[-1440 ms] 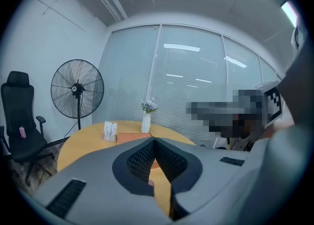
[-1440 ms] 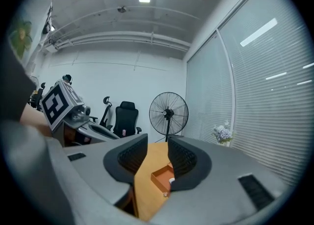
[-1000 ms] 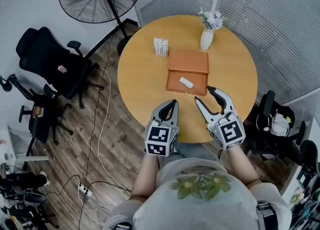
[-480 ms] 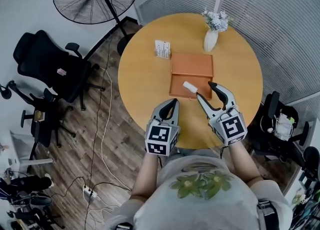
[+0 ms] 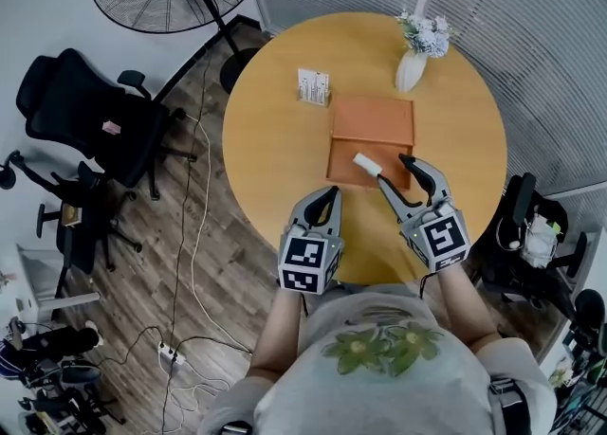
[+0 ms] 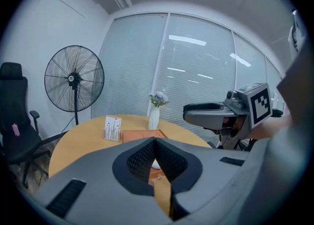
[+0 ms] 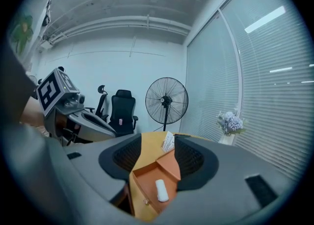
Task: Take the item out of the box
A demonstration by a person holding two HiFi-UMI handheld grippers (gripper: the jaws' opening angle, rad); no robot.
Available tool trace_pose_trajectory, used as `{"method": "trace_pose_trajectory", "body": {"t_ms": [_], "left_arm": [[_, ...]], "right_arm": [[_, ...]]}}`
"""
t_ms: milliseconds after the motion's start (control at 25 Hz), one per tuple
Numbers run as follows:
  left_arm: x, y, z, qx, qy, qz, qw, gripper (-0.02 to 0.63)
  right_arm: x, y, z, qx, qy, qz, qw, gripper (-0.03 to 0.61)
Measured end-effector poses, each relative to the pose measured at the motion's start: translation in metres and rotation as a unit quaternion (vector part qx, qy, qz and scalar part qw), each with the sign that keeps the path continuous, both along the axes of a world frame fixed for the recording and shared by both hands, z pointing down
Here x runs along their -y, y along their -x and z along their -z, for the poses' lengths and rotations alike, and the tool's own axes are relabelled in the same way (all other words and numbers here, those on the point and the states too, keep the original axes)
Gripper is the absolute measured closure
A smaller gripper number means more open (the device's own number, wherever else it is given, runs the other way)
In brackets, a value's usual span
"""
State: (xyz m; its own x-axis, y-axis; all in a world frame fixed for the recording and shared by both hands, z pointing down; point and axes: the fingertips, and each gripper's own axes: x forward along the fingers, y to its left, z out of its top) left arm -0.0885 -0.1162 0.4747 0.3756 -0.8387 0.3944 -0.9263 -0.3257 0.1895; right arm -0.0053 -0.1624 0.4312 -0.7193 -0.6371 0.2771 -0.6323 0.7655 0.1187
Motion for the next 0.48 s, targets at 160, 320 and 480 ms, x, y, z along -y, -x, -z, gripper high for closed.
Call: {"method": "trace_pose_trajectory", "body": {"t_ms": [160, 320, 480], "left_arm": [[0.008, 0.002, -0.009, -0.005, 0.009, 0.001, 0.9999, 0.618], [0.016, 0.002, -0.017, -0.006, 0.018, -0.002, 0.9998, 0.618], [0.023, 0.000, -0.024, -0.009, 0.024, -0.003, 0.9997, 0.618]], "right_arm": [[0.007, 0.001, -0.014, -0.016, 0.012, 0.009, 1.000, 0.362], [0.014, 0.005, -0.032, -0.034, 0.030, 0.024, 0.999, 0.362], [0.022, 0.007, -0.051, -0.051, 0.045, 0.033, 0.997, 0.362]]}}
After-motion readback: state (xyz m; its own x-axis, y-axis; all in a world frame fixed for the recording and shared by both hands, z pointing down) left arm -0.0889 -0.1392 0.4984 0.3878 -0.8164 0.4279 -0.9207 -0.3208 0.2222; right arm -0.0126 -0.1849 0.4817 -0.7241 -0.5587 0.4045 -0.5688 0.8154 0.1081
